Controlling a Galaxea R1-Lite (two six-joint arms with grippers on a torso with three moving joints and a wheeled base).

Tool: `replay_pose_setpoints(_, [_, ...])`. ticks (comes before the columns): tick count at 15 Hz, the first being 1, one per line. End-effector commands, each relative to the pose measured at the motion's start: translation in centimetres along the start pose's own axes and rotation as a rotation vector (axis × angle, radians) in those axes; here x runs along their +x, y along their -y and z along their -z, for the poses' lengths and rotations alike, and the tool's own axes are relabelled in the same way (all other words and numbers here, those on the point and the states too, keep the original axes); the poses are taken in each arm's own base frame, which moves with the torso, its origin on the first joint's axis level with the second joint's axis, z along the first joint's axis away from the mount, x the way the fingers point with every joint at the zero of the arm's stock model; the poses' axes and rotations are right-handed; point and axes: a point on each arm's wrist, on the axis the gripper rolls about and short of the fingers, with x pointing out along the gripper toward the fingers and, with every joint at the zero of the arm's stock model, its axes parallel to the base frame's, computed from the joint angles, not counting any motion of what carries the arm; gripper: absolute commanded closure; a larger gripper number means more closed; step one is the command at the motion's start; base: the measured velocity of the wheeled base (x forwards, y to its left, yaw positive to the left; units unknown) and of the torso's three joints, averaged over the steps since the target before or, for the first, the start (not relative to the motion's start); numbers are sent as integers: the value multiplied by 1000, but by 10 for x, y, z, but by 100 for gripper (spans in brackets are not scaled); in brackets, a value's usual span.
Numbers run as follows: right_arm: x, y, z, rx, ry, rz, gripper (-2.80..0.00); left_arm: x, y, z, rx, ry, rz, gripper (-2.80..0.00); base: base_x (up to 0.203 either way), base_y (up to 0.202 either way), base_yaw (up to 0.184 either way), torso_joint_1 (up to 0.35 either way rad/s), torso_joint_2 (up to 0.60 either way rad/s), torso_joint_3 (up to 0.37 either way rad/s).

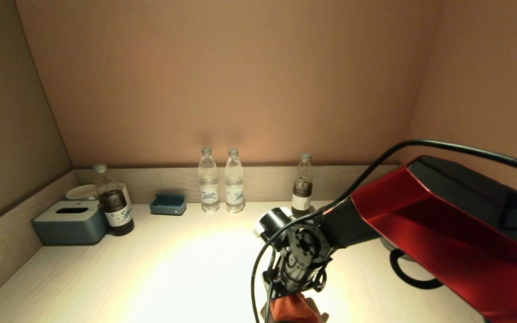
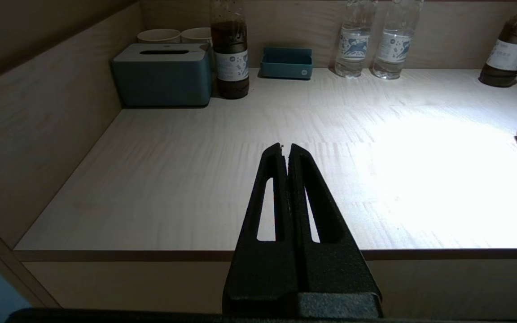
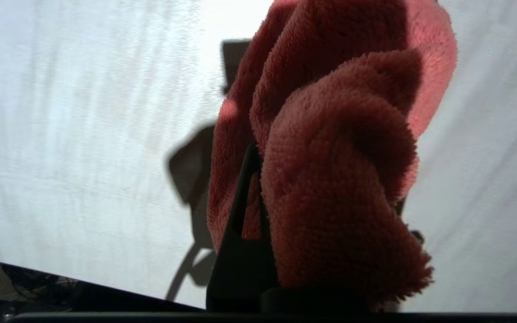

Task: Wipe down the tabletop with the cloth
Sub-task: Sweep the stains on the table

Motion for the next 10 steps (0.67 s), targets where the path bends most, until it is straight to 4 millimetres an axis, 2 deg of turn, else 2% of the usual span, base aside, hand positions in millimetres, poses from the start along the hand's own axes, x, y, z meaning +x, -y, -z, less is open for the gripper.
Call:
replay_pose_setpoints(1, [11, -21, 4, -29, -55, 15, 0, 0, 0, 0, -1, 0, 0, 0, 0, 0, 0, 0, 0, 0])
replay_pose_setpoints(3, [13, -36, 1, -55, -59, 8, 0, 0, 0, 0, -1, 0, 0, 0, 0, 0, 0, 0, 0, 0])
replay_pose_setpoints(6, [15, -71, -11, -100, -34, -13, 0, 0, 0, 0, -1, 0, 0, 0, 0, 0, 0, 0, 0, 0])
replay_pose_setpoints(7, [17, -74, -9, -109, -47, -8, 0, 0, 0, 0, -1, 0, 0, 0, 0, 0, 0, 0, 0, 0])
replay_pose_setpoints(10, [23, -89, -21, -119, -26, -23, 0, 0, 0, 0, -1, 0, 0, 0, 0, 0, 0, 0, 0, 0])
